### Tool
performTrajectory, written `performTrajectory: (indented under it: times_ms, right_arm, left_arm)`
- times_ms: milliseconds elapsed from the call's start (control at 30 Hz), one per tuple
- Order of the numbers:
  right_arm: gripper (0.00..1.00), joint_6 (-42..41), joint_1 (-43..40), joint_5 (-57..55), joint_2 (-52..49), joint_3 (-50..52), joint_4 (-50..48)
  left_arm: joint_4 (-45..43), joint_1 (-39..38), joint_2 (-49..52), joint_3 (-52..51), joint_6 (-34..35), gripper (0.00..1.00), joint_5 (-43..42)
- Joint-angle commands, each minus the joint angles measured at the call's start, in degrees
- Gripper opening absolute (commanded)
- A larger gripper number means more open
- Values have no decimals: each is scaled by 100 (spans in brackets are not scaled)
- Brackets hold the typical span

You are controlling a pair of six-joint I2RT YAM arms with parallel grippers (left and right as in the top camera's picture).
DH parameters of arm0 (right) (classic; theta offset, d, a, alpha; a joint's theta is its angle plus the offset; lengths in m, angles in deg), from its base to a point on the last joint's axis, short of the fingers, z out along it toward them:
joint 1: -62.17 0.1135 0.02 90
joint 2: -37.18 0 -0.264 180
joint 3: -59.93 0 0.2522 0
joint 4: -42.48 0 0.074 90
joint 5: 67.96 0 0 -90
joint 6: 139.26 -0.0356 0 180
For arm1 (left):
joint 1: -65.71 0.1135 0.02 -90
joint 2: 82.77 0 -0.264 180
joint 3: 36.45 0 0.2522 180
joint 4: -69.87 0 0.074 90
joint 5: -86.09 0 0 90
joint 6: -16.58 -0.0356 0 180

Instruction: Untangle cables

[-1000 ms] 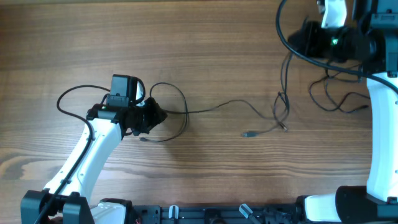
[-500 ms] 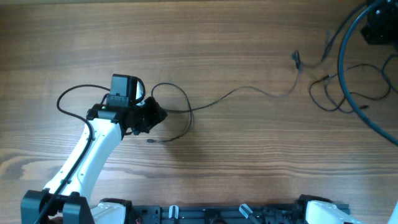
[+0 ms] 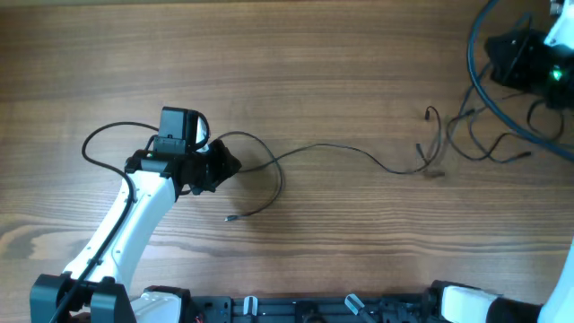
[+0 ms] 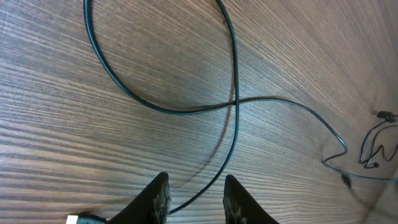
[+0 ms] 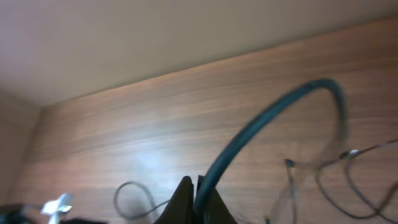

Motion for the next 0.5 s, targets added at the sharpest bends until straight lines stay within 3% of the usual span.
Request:
performTrajectory:
  times_ms: [0, 167, 300, 367, 467]
  right_arm:
    - [5, 116, -17, -400, -20, -46, -385]
    - [10, 76, -55, -398, -13, -46, -1554]
    - [10, -476, -315, -492, -13, -46, -2367]
    - [5, -835, -507, -914, -33, -46, -2485]
    - [4, -791, -654, -1827, -155, -46, -2389]
  left_arm:
    - [-17, -11, 33, 7, -109, 30, 48]
    - [-20, -11, 33, 7, -109, 30, 50]
    - [-22, -11, 33, 7, -109, 30, 50]
    - [-22, -11, 33, 7, -109, 30, 50]
    - [-24, -11, 33, 7, -109, 30, 50]
